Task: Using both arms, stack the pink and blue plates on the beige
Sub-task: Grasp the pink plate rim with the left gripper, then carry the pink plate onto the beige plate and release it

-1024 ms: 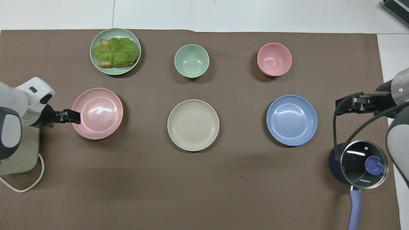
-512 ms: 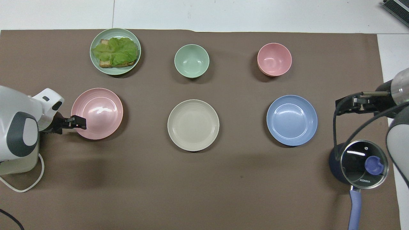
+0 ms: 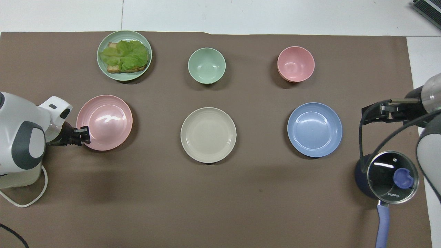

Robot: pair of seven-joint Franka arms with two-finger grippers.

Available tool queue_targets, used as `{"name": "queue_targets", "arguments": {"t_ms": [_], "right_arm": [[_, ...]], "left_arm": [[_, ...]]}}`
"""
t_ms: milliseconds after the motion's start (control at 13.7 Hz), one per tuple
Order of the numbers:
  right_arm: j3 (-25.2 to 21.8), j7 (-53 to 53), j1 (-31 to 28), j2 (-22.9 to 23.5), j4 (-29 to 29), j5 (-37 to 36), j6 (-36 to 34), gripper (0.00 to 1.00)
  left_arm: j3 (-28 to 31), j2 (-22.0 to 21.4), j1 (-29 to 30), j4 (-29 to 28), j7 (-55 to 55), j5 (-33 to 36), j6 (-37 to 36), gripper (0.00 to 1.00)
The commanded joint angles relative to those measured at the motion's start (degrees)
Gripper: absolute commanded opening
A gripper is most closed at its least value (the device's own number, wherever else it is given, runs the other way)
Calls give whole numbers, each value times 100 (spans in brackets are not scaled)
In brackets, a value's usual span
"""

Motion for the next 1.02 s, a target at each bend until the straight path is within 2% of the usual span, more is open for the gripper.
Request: {"name": "queue_targets", "arguments": {"t_ms": [0,293,512,659,805,951], "right_arm": [[19,-135,-69,38,72,131,-72,100],[19,-135,-69,38,72,131,-72,100],[19,-135,-69,38,72,131,-72,100],[19,-135,-69,38,72,131,-72,100],[19,-135,-69,38,72,131,-72,100],[19,-135,-69,38,72,131,-72,100]], "left_arm": [[24,-113,17,55,-44,-63,-347,0],[6,-131,44,872,-44,-133,-1541,0],[-90,-175,-70,1374,-481,-624,-2245,0],[-388,-210,-377,1489,-1401,-757,-2274,0],[-495,-210,-938,1480,-2308,-854,-2090,0],[-504,-228,-1535,1341,-2898,-1047,-1521,0]]}}
